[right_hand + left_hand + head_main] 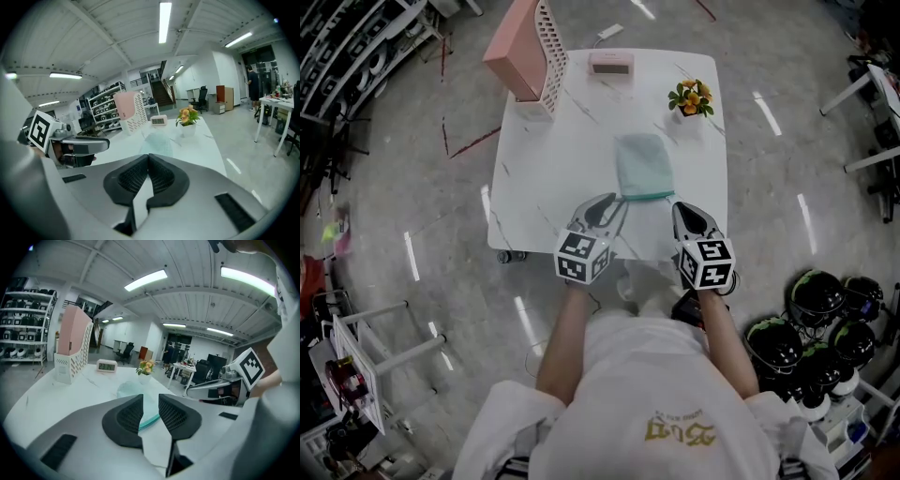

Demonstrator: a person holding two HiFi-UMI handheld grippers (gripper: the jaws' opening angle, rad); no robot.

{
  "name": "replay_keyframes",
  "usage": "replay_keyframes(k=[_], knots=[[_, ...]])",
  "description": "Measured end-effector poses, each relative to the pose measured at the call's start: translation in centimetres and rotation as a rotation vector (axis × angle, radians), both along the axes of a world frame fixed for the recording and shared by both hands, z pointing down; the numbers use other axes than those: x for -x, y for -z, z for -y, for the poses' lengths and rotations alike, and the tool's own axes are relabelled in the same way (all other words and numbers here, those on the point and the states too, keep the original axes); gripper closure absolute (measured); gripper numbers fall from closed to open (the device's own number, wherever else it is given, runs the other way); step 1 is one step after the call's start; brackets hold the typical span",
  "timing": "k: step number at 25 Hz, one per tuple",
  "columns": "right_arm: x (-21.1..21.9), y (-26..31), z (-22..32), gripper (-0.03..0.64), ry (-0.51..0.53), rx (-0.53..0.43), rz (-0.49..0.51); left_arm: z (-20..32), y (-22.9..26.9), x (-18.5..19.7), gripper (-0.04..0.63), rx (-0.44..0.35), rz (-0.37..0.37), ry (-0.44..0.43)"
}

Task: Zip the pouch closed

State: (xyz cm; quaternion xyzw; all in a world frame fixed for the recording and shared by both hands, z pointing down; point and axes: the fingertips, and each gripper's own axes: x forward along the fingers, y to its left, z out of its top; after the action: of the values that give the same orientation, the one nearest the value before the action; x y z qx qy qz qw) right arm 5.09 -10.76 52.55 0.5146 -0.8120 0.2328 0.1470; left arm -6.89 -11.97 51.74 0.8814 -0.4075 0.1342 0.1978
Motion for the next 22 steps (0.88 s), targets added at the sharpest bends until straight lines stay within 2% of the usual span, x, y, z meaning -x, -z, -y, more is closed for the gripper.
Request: replay_keyframes(k=[4, 8, 12, 18, 22], knots=[[0.2, 2.4, -0.6, 0.604, 0.001, -0.058, 0.032, -0.9, 2.9, -0.2, 0.536, -0.052, -0.051, 0.033], [0.5, 4.4, -2.0, 0.604, -0.003, -0.114, 0.072, -2.6, 4.9, 0.0, 0.578, -0.016, -0.116, 0.069], [0.1, 5.8, -2.5, 0.604, -0.027, -0.141, 0.097, -2.8, 6.3, 0.7, 0.578, -0.052, -0.078, 0.100], [-0.9, 6.6, -2.4, 0.604, -0.081, -0.140, 0.152, -2.8, 7.5, 1.1, 0.578, -0.090, -0.069, 0.121], [-0.8, 6.5, -2.5, 0.604, -0.061, -0.155, 0.077, -3.0, 7.5, 1.0, 0.580, -0.107, -0.034, 0.109]])
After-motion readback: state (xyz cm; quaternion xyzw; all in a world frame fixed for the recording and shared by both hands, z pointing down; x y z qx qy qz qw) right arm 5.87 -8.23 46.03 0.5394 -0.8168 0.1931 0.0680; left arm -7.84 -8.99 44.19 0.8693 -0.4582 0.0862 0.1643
